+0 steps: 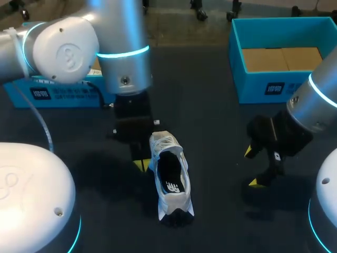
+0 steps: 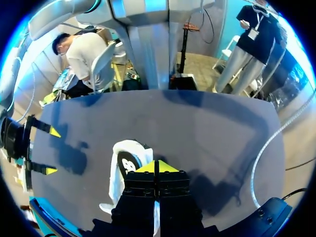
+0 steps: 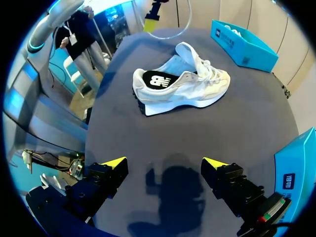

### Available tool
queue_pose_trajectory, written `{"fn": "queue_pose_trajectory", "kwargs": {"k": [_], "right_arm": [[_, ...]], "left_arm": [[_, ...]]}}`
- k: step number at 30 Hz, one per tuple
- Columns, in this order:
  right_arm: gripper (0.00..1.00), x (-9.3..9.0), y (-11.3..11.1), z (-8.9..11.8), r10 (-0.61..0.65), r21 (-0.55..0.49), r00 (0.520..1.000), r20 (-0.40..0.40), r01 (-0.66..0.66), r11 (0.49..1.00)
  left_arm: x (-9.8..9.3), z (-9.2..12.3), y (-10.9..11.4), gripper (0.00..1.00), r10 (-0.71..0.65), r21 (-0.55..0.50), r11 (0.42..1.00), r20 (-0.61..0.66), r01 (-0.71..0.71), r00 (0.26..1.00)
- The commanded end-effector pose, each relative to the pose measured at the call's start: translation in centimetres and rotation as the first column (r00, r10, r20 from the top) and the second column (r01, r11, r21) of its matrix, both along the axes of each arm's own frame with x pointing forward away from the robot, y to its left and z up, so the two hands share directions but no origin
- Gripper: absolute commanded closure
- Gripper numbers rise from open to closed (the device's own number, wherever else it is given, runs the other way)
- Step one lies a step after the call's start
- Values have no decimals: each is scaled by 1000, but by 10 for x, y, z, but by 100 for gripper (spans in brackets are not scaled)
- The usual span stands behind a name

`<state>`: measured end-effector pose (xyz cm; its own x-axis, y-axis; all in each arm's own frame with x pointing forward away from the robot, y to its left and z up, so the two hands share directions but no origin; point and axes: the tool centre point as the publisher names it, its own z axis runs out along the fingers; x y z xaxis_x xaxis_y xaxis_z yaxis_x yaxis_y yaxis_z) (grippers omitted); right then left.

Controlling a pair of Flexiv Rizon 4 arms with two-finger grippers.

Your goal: Take the shoe out of the shoebox, open the shoe tongue, remove and reinsert the insole, then place the shoe into the shoebox

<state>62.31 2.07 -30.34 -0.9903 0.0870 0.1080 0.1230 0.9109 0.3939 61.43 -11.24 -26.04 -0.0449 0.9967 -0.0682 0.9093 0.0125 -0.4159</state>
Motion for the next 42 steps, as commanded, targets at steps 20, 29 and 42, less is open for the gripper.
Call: {"fn": "queue_pose_trajectory", "kwargs": {"k": [20, 29, 42], "right_arm": [[0, -1, 0, -1, 0, -1, 1000, 2, 0, 1000], [0, -1, 0, -1, 0, -1, 1000, 2, 0, 1000], [0, -1, 0, -1, 0, -1, 1000, 2, 0, 1000]], "left_arm": [[18, -41, -55, 100, -120, 20, 992, -33, 121, 992], [19, -39, -55, 100, -124, 47, 991, -20, 125, 992], [13, -74, -52, 100, -150, 65, 987, 22, 148, 988]]}}
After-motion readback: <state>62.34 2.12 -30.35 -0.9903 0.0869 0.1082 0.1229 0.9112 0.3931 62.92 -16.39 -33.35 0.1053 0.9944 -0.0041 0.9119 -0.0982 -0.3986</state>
